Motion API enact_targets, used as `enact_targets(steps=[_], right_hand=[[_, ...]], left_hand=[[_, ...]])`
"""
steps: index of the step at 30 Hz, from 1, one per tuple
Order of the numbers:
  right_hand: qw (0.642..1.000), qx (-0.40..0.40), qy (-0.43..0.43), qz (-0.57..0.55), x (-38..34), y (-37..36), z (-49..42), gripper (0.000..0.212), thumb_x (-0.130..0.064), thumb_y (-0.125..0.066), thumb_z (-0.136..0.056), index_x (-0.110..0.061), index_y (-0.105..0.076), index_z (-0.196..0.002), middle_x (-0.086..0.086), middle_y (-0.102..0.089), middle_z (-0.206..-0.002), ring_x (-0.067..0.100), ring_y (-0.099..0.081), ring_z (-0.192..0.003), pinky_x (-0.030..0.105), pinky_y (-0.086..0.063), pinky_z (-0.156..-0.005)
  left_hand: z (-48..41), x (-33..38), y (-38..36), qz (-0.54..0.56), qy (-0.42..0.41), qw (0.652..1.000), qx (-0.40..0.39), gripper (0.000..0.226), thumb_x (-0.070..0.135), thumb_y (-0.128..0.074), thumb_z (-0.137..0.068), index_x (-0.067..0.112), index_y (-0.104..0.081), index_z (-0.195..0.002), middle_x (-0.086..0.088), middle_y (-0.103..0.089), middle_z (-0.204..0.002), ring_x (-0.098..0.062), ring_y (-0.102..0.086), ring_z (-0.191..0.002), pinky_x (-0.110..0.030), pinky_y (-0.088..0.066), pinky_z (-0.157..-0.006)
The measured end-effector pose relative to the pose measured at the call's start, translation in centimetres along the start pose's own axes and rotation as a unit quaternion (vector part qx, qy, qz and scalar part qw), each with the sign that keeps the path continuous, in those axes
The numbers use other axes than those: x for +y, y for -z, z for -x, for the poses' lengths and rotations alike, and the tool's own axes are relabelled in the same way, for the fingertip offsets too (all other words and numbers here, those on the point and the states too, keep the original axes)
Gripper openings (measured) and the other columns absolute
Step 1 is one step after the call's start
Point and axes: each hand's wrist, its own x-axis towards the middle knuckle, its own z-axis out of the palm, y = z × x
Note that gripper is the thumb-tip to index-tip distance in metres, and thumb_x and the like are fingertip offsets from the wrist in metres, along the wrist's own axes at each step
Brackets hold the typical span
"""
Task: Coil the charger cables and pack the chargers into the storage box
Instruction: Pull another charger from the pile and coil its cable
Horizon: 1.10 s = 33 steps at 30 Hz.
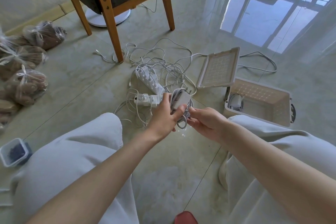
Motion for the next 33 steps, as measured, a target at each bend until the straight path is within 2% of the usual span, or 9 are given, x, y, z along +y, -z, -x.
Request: enact_targets(steps=[4, 7, 11, 15, 18, 22, 27, 30, 33], right_hand=[[0.998, -0.026, 0.005, -0.061, -0.4, 0.3, 0.1, 0.020, -0.006, -0.039, -0.098, 0.003, -0.056, -0.092, 0.013, -0.063, -0.080, 0.013, -0.066, -0.062, 0.017, -0.056, -0.057], [0.990, -0.056, 0.026, -0.124, -0.3, 0.1, 0.0, 0.016, -0.004, -0.044, -0.096, 0.001, -0.054, -0.108, 0.011, -0.063, -0.087, 0.012, -0.064, -0.076, 0.018, -0.056, -0.072], [0.979, -0.103, 0.066, -0.162, -0.5, 0.1, -0.1, 0.015, -0.004, -0.044, -0.095, 0.000, -0.055, -0.106, 0.007, -0.063, -0.086, 0.010, -0.061, -0.084, 0.020, -0.052, -0.083], [0.979, -0.079, 0.089, -0.164, -0.4, 0.2, -0.5, 0.062, -0.010, -0.061, -0.084, 0.004, -0.033, -0.137, 0.012, -0.061, -0.106, 0.014, -0.061, -0.096, 0.023, -0.051, -0.090], [0.983, -0.041, 0.087, -0.155, -0.1, 0.4, -0.7, 0.083, -0.014, -0.071, -0.071, 0.004, -0.029, -0.140, 0.019, -0.055, -0.124, 0.017, -0.062, -0.100, 0.023, -0.053, -0.085], [0.992, -0.028, 0.043, -0.115, 0.0, 0.7, -0.7, 0.035, -0.017, -0.059, -0.086, 0.008, -0.055, -0.111, 0.018, -0.063, -0.108, 0.016, -0.067, -0.084, 0.020, -0.056, -0.075], [0.997, 0.005, 0.007, -0.073, 0.2, 0.8, -0.6, 0.018, -0.021, -0.060, -0.088, -0.004, -0.061, -0.085, 0.005, -0.068, -0.071, 0.008, -0.066, -0.058, 0.015, -0.055, -0.058], [0.998, 0.003, 0.057, -0.004, 0.1, 0.8, -0.8, 0.017, -0.024, -0.055, -0.091, -0.008, -0.062, -0.090, 0.001, -0.066, -0.079, 0.005, -0.061, -0.068, 0.013, -0.050, -0.066], [0.993, -0.015, 0.108, 0.042, -0.1, 0.5, -0.8, 0.021, -0.024, -0.052, -0.092, -0.007, -0.058, -0.103, 0.004, -0.062, -0.093, 0.010, -0.057, -0.084, 0.018, -0.045, -0.084]], left_hand=[[-0.2, 0.4, 0.1, 0.039, -0.008, 0.999, 0.013, 0.027, 0.028, -0.055, -0.094, 0.012, -0.038, -0.107, -0.001, -0.058, -0.082, -0.007, -0.059, -0.053, -0.026, -0.044, -0.039], [-0.5, 1.0, 0.1, 0.083, 0.017, 0.995, 0.051, 0.023, 0.027, -0.053, -0.095, 0.012, -0.039, -0.107, 0.002, -0.056, -0.078, -0.015, -0.060, -0.057, -0.025, -0.046, -0.037], [-0.8, 1.6, 0.3, 0.189, 0.085, 0.978, 0.036, 0.025, 0.033, -0.047, -0.097, 0.012, -0.042, -0.109, -0.005, -0.057, -0.076, -0.009, -0.056, -0.045, -0.023, -0.048, -0.039], [-0.9, 1.9, 1.0, 0.267, 0.144, 0.953, -0.021, 0.029, 0.039, -0.043, -0.097, 0.011, -0.047, -0.104, -0.010, -0.056, -0.072, -0.012, -0.054, -0.045, -0.023, -0.049, -0.043], [-0.8, 1.7, 0.9, 0.255, 0.149, 0.955, -0.014, 0.031, 0.039, -0.044, -0.098, 0.009, -0.049, -0.104, -0.009, -0.057, -0.071, -0.012, -0.053, -0.045, -0.023, -0.048, -0.042], [-0.5, 1.4, 0.5, 0.179, 0.106, 0.978, 0.026, 0.024, 0.033, -0.048, -0.097, 0.012, -0.041, -0.106, -0.006, -0.057, -0.079, -0.010, -0.054, -0.043, -0.023, -0.047, -0.038], [-0.5, 1.3, 0.3, 0.108, 0.038, 0.993, 0.040, 0.024, 0.029, -0.051, -0.095, 0.012, -0.039, -0.107, 0.001, -0.055, -0.081, -0.020, -0.060, -0.061, -0.026, -0.050, -0.040], [-0.7, 1.3, 0.4, 0.143, 0.066, 0.987, 0.033, 0.018, 0.031, -0.048, -0.097, 0.016, -0.040, -0.103, -0.005, -0.056, -0.081, -0.018, -0.057, -0.054, -0.025, -0.049, -0.039], [-1.1, 1.4, 0.6, 0.195, 0.124, 0.973, 0.012, 0.033, 0.039, -0.045, -0.097, 0.008, -0.044, -0.111, -0.016, -0.057, -0.084, -0.015, -0.054, -0.047, -0.024, -0.047, -0.040]])
